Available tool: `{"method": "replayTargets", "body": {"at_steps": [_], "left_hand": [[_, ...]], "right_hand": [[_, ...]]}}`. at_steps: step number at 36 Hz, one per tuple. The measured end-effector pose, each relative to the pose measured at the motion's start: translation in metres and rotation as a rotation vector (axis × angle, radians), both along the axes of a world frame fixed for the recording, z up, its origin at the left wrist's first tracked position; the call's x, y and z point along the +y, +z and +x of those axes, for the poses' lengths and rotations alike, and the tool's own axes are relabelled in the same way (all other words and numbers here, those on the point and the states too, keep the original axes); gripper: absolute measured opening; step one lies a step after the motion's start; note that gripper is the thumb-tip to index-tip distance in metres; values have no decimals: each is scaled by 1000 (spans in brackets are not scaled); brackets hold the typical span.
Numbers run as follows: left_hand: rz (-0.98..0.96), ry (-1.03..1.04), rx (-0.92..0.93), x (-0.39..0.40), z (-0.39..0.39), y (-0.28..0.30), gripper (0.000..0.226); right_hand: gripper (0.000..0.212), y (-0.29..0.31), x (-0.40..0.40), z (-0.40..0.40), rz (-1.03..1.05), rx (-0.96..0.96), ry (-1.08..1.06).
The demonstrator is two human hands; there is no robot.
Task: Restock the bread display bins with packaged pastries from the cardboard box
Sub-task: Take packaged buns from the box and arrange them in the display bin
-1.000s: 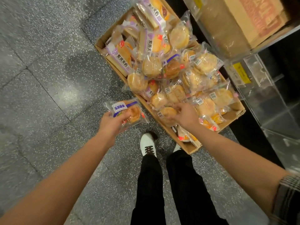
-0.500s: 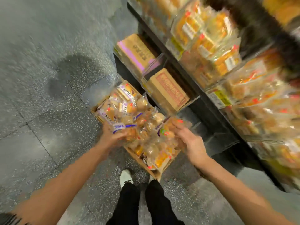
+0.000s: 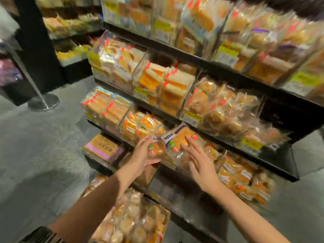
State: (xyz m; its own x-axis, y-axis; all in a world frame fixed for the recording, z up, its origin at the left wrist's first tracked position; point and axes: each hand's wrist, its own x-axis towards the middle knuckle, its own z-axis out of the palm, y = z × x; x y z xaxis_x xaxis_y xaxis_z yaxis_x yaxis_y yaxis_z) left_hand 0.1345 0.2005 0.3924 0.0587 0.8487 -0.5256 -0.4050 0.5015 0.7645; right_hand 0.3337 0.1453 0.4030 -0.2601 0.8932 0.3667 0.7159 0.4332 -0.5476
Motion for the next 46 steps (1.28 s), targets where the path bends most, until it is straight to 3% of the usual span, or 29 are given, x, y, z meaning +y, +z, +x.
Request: {"method": "replayTargets", "body": {"at_steps": [3,7,13,19,21,24,27,30,34,40,42,46], "left_hand": [[118,-44,7,12,39,30,24],[259,-114,70,21,96,65,38],[368,-223,118,38,180,98,52],[492,-313,170,62,244,108,50],[504,-327,183,71,261,107,49],[524,-368,192,82,285,105,51],[564,-404,256,90,307,100,56],[551,-413,242,99,327,94,65],[510,-394,215,112,345,83,79],[480,-323,201,126,360,70,97],[489,-291,226,129,362,66,92],[422,-309,280,136,370,51,62]], "right_hand": [[30,35,4,28,57,189,-138],[19,80,15,78,43,339,-312],[11,128,38,162,67,243,-522],[13,160,40,251,56,205,-537],[20,166,38,284,87,62,-514],[26,169,39,332,35,-419,-451],[50,170,44,369,-82,-866,-342],[78,171,52,388,-170,-1045,-285],[87,159,66,405,-182,-1172,-230],[113,119,93,437,-271,-1101,-221],[103,107,102,444,-334,-992,-297],[57,79,120,461,-503,-769,-366]]}}
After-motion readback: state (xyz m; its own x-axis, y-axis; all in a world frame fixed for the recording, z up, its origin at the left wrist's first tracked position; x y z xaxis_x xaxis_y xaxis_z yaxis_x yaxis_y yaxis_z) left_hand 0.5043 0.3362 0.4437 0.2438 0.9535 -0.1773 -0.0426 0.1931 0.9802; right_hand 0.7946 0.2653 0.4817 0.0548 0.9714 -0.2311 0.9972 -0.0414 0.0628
